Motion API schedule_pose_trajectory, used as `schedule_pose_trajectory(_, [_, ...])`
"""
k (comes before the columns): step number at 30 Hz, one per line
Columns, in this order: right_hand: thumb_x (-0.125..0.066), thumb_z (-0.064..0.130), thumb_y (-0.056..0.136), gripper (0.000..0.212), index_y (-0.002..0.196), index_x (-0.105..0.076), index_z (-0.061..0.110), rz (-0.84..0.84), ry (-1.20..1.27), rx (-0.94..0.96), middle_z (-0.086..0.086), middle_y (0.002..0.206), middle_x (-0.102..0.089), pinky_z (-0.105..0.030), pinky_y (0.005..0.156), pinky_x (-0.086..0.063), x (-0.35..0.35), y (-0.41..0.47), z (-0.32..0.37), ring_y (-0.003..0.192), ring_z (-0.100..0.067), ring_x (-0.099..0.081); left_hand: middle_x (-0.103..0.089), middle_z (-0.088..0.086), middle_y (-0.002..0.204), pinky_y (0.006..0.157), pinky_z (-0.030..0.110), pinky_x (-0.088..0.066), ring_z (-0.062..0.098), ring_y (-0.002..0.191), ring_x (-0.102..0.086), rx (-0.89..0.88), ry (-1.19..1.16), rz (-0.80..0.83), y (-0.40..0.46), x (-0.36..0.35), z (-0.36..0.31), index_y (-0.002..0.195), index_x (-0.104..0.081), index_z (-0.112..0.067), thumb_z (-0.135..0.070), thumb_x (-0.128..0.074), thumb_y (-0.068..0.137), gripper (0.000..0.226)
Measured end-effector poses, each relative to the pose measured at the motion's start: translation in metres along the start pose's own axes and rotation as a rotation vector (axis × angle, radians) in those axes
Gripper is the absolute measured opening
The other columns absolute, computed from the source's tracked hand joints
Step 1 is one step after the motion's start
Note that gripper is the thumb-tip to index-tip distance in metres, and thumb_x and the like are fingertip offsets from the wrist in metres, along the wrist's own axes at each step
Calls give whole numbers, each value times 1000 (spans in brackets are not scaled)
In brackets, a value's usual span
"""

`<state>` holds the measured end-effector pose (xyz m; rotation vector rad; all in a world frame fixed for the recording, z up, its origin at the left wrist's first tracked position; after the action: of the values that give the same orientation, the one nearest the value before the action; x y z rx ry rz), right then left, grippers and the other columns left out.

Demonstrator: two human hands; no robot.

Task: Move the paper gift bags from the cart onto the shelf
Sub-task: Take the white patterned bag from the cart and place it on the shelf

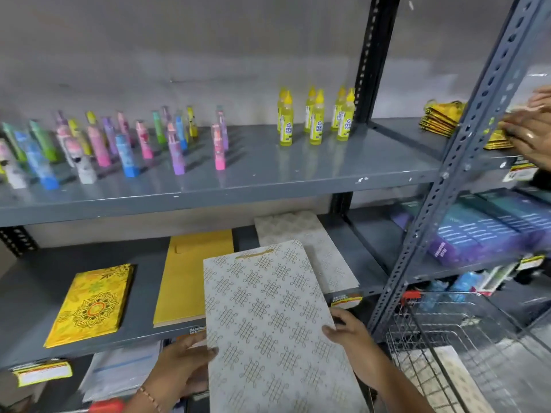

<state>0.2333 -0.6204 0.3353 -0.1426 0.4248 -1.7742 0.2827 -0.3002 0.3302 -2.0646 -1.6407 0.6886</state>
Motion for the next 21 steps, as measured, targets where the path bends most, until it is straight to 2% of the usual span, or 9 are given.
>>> schedule_pose_trajectory(2, [-63,-1,86,31,115,-62,9,-10,7,8,-8,115,-69,-29,82,-45,15,24,10,112,-24,-61,-73,20,107,90,56,-52,38,105,-66,-7,11,46,18,-22,-9,121,-61,-9,5,-74,73,52])
schedule_pose_trajectory(3, [-63,0,85,32,116,-62,9,-12,14,10,-6,116,-69,-28,83,-44,21,34,18,115,-23,-59,-74,18,104,87,52,-55,35,101,-68,-15,37,51,24,-31,-14,124,-59,-12,6,-74,72,57])
schedule_pose_trajectory(5, [-61,1,87,30,115,-63,10,-1,17,8,-3,114,-71,-28,83,-46,34,59,38,113,-20,-62,-77,10,90,70,37,-59,28,84,-70,-70,75,47,45,-53,-31,128,-55,-17,10,-68,77,59])
schedule_pose_trajectory(7, [-62,7,87,24,109,-67,16,7,-3,6,1,110,-73,-34,88,-49,51,91,57,107,-16,-65,-78,4,79,60,34,-58,23,74,-72,-101,75,31,65,-71,-52,131,-53,-22,11,-64,82,60])
schedule_pose_trajectory(10, [-71,15,81,37,117,-66,14,-58,-43,-38,-7,119,-69,-47,100,-48,88,138,74,111,-24,-64,-78,3,81,65,38,-58,26,80,-68,-106,28,39,97,-101,-84,134,-52,-21,11,-60,84,60])
schedule_pose_trajectory(13, [-63,8,87,29,116,-65,8,-29,-113,-38,-12,112,-71,-37,76,-57,103,170,89,98,-28,-69,-72,7,88,59,35,-61,16,65,-71,-105,33,-8,134,-122,-112,134,-52,-17,13,-57,85,58])
schedule_pose_trajectory(16, [-71,8,81,43,123,-61,10,-105,-206,-11,-8,122,-65,-39,92,-50,121,198,99,107,-24,-63,-66,4,85,46,26,-57,7,48,-66,-82,56,-77,169,-137,-128,136,-50,-15,16,-54,85,60])
schedule_pose_trajectory(19, [-65,-4,83,43,125,-58,4,-166,-282,7,-6,117,-64,-27,80,-48,127,219,104,98,-21,-62,-70,9,96,46,24,-57,16,74,-67,-91,77,-182,201,-137,-136,128,-57,-7,14,-59,84,49])
schedule_pose_trajectory(21, [-64,-7,83,42,124,-59,2,-195,-343,2,-11,118,-66,-23,73,-48,127,230,102,94,-20,-62,-68,19,116,59,26,-57,22,89,-63,-105,118,-270,221,-133,-137,121,-61,1,10,-65,81,40])
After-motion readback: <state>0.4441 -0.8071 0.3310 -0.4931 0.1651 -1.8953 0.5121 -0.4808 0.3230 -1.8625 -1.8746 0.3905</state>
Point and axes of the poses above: each hand's wrist, its own y-axis towards the middle knuckle, its own x-axis out of the back of the hand, z = x × y, the point moved 10 cm from there along y, towards the middle knuckle
